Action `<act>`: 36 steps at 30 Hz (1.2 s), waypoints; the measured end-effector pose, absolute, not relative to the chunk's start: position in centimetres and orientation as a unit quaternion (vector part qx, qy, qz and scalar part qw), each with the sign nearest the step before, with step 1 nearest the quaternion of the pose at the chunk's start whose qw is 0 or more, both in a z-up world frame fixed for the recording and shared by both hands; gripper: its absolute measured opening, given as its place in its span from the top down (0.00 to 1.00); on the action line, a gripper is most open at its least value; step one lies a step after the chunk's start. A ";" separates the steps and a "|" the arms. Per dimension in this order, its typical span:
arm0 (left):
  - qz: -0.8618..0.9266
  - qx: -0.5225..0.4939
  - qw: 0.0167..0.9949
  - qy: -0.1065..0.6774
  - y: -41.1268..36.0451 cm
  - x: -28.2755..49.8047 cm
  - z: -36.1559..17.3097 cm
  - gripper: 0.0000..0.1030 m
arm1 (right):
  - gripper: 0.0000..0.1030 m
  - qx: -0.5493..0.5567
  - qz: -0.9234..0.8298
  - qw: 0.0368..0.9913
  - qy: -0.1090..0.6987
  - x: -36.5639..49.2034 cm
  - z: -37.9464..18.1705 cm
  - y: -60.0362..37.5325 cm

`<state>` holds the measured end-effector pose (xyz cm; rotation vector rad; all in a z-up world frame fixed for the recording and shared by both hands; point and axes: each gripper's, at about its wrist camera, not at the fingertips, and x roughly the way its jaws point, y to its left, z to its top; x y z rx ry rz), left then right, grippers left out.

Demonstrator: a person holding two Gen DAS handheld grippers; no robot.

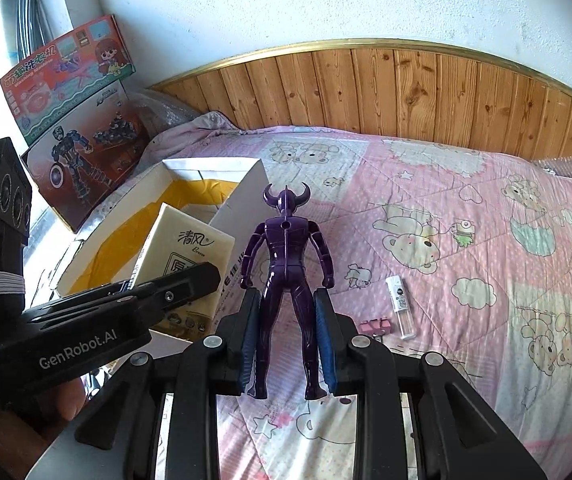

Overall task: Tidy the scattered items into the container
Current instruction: 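Carry the tissue pack and purple figure in both tools over the cardboard box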

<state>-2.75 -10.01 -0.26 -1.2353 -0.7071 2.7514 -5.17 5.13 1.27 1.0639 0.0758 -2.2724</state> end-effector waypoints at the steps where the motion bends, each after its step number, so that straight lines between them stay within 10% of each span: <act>1: 0.887 -0.399 0.020 -0.231 -10.3 -2.5 -0.3 0.78 | 0.73 0.400 -0.861 0.313 0.029 -5.0 1.4 4.8; 36: 0.904 -0.372 -0.086 -0.193 -20.6 2.0 0.1 0.78 | 0.73 0.362 -0.855 0.363 0.078 -0.6 1.8 -3.5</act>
